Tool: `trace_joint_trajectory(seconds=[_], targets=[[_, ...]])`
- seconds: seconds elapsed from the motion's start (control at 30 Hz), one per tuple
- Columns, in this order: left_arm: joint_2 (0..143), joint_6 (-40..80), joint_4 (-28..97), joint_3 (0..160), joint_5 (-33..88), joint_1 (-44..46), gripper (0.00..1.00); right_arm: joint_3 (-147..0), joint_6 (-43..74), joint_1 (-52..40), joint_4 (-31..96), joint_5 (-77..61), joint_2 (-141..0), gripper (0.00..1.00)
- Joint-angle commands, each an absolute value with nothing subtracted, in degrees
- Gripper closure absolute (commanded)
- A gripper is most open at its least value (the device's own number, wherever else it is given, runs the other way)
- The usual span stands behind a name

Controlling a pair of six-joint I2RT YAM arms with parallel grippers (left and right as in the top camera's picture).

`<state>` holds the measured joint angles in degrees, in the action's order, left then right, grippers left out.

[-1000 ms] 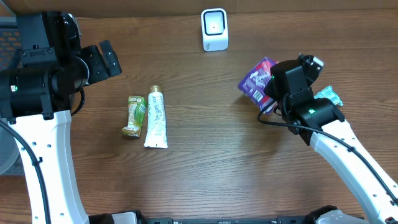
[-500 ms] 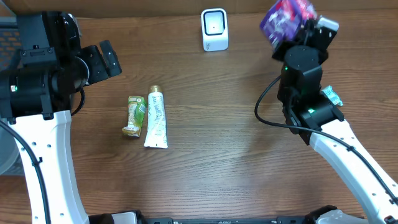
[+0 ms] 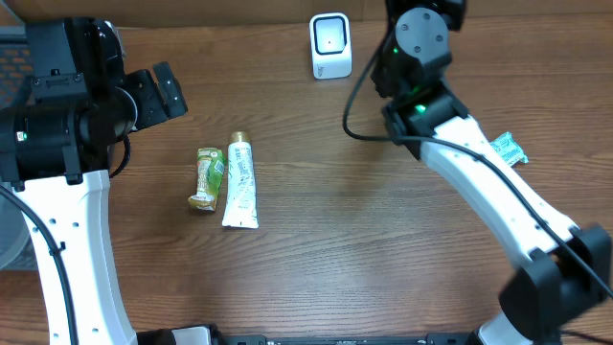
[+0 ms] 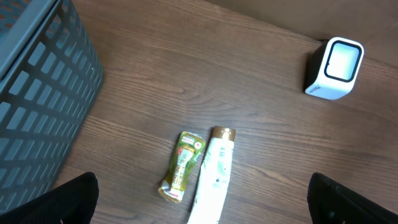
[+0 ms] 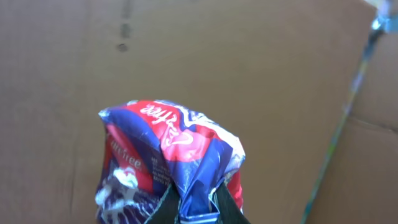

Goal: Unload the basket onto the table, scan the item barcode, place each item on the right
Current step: 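Hold the purple pack's barcode up to the white scanner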

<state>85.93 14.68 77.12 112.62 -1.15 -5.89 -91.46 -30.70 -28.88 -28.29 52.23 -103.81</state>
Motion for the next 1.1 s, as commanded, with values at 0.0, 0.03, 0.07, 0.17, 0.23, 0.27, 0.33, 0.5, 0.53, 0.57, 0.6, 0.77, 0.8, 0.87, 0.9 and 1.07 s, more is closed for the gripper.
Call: trace_joint_trajectory(seconds=[0.0,0.03,0.07,0.17,0.23,0.27,0.33,0.5,0.53,0.57,0.6,0.77,0.8,0.87,0.9,1.07], targets=[[85.6,15.27,76.93,113.01,-1.52,-6.02,0.0,-92.29,-45.01,-28.88,-35.51,48.31,-110.93,0.96],[85.6,15.27,76.93,113.01,-1.52,-6.02,0.0,-92.29,-46.61,-28.88,-39.4,47.94,-113.06,0.96],[85.6,15.27,76.93,113.01,-1.52,-6.02,0.0,-92.29,-47.72,-28.88,-43.07,47.22,-114.98,0.96],[85.6,15.27,76.93,113.01,-1.52,-6.02,0.0,-92.29,-49.63,-28.93,-48.21,43.59,-119.35,0.96],[85.6,15.27,76.93,113.01,-1.52,-6.02,0.0,-92.29,-49.58,-29.23,-47.29,41.47,-121.45,0.96],[85.6,15.27,76.93,113.01,-1.52,-6.02,0.0,-92.38,-49.58,-29.58,-46.41,40.34,-122.34,0.96],[85.6,15.27,76.93,113.01,-1.52,-6.02,0.01,-93.25,-49.6,-30.24,-45.76,38.87,-124.55,0.96],[85.6,15.27,76.93,113.01,-1.52,-6.02,0.01,-100.2,-49.54,-30.68,-45.71,38.06,-130.04,0.96],[85.6,15.27,76.93,113.01,-1.52,-6.02,0.0,-101.62,-49.52,-30.68,-45.52,37.47,-131.0,0.96],[85.6,15.27,76.93,113.01,-1.52,-6.02,0.0,-103.66,-49.54,-30.68,-44.42,36.25,-132.27,0.96],[85.6,15.25,76.93,113.01,-1.52,-6.02,0.01,-104.92,-49.52,-30.68,-42.94,35.11,-133.08,0.96],[85.6,15.25,76.93,113.01,-1.52,-6.02,0.0,-110.06,-49.54,-29.85,-40.21,31.68,-136.9,0.96],[85.6,15.27,76.93,113.01,-1.52,-6.02,0.0,-110.43,-49.54,-29.56,-40.25,31.29,-137.47,0.96],[85.6,15.27,76.93,113.03,-1.52,-6.02,0.01,-110.43,-49.5,-29.1,-40.21,30.09,-137.86,0.96],[85.6,15.27,76.93,113.01,-1.52,-6.02,0.01,-110.45,-49.54,-28.86,-40.21,29.43,-138.08,0.96],[85.6,15.27,76.93,113.01,-1.52,-6.02,0.01,-110.43,-49.63,-28.25,-40.18,26.48,-140.25,0.96]])
